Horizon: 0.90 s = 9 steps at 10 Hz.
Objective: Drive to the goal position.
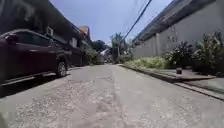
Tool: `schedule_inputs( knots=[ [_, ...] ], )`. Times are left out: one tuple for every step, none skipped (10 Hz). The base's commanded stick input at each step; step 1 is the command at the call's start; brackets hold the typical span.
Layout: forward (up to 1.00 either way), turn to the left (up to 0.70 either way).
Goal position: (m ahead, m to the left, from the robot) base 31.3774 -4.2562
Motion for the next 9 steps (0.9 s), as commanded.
schedule_inputs(
  knots=[
    [1.00,0.01],
    [1.00,0.01],
    [1.00,0.01],
    [1.00,0.01],
    [1.00,0.01],
    [1.00,0.01],
    [1.00,-0.10],
    [1.00,-0.39],
    [1.00,-0.39]
  ],
)
